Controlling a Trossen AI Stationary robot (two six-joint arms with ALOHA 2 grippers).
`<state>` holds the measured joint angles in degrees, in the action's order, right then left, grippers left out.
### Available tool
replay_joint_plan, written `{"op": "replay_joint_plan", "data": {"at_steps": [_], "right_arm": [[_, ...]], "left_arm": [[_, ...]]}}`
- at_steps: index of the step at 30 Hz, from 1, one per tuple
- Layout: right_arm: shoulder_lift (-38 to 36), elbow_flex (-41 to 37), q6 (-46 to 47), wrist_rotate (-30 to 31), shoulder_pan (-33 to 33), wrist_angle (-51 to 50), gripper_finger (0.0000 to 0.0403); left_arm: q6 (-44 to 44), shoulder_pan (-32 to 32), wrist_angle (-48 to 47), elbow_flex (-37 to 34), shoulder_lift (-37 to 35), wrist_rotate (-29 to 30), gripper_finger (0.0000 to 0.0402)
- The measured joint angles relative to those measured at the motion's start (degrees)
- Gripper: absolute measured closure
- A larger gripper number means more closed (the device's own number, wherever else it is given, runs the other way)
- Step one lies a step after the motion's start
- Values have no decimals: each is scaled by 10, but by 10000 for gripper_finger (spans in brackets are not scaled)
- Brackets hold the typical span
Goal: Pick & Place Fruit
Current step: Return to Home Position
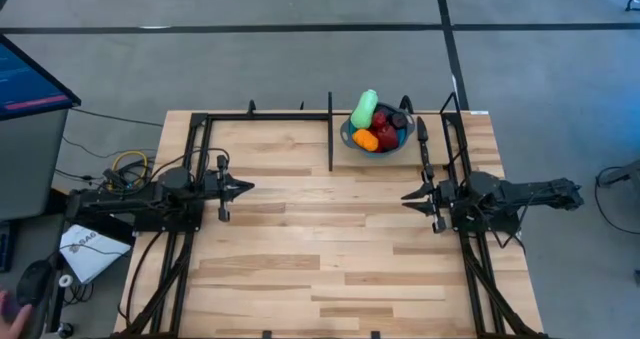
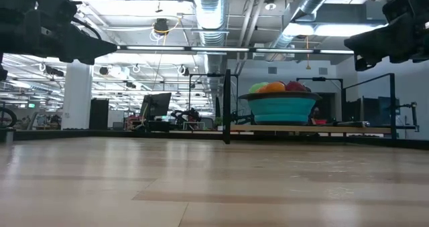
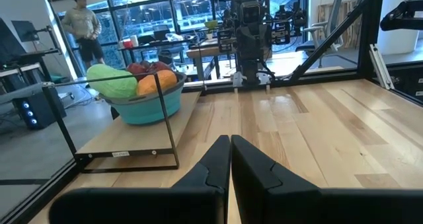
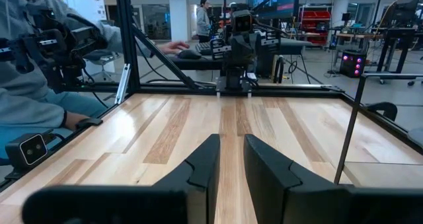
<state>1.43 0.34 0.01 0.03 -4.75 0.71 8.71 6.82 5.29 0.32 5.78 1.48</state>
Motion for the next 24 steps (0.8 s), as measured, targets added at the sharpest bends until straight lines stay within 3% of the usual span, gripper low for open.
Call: {"op": "replay_joint_plan", "data": {"at_steps": [24], "right_arm": [[0, 0, 0, 0, 0, 0, 340]], "left_arm": [[0, 0, 9, 0, 0, 0, 393]]}}
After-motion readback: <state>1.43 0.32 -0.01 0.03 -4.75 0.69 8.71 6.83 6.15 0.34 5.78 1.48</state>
